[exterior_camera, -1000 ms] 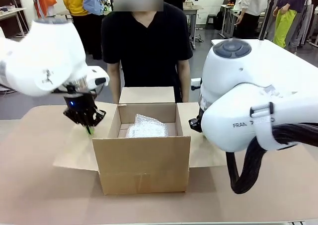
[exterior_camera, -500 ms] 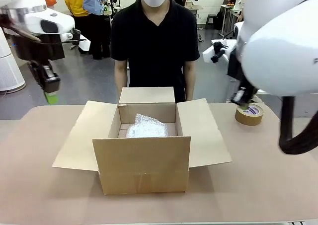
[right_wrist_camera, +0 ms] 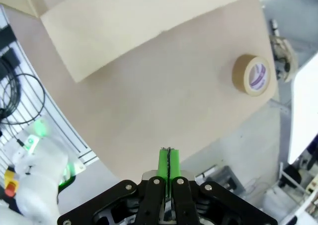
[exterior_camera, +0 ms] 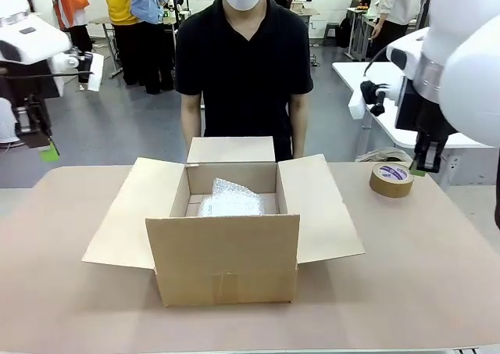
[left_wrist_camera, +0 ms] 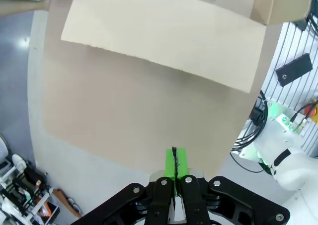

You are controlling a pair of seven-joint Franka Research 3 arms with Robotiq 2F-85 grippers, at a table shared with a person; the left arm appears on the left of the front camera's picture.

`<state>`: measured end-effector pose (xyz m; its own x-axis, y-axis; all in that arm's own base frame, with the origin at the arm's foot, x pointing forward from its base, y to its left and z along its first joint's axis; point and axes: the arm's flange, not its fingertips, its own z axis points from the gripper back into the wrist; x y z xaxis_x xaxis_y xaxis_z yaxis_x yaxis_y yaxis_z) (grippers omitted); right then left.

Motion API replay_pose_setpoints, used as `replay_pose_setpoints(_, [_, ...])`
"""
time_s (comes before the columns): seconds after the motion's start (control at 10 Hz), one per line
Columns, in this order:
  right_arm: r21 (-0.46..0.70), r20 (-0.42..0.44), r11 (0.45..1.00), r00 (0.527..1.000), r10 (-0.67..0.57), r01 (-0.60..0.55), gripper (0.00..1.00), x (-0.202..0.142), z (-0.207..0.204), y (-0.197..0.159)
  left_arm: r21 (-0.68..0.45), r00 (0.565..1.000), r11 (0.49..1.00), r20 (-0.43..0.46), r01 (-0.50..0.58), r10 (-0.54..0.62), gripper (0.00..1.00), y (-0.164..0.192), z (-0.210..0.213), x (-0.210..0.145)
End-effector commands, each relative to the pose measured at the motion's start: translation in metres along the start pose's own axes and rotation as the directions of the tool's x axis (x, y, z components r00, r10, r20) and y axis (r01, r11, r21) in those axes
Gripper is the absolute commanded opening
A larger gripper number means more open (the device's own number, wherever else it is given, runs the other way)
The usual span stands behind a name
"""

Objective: Wrap the clocks to prevent damage.
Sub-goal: Once the human has placed the objects inside and stepped back, release both hands from the side flaps of the Package Box, then push the right (or left) flap of the Package Box to close it.

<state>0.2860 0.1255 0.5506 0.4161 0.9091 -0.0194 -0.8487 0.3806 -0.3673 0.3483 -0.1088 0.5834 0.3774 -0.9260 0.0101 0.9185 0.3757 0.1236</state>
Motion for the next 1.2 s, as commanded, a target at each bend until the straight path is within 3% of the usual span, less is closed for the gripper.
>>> replay_pose_setpoints(0.0, [0.078, 0.036, 0.997, 0.999, 0.009, -0.011, 0.01, -0.021, -0.009, -0.001, -0.083, 0.999, 0.996, 0.036, 0.025, -0.022, 0.00, 0.002, -0.009, -0.022])
replay_pose_setpoints(0.2, [0.108, 0.031, 0.994, 0.999, -0.007, 0.003, 0.01, -0.030, -0.016, -0.004, -0.111, 0.996, 0.991, 0.050, 0.076, -0.071, 0.00, 0.001, -0.015, -0.024])
replay_pose_setpoints(1.1, [0.068, 0.015, 0.998, 1.000, -0.005, 0.004, 0.01, -0.026, -0.014, -0.007, -0.083, 0.999, 0.996, 0.033, 0.042, -0.040, 0.00, 0.005, -0.014, -0.028])
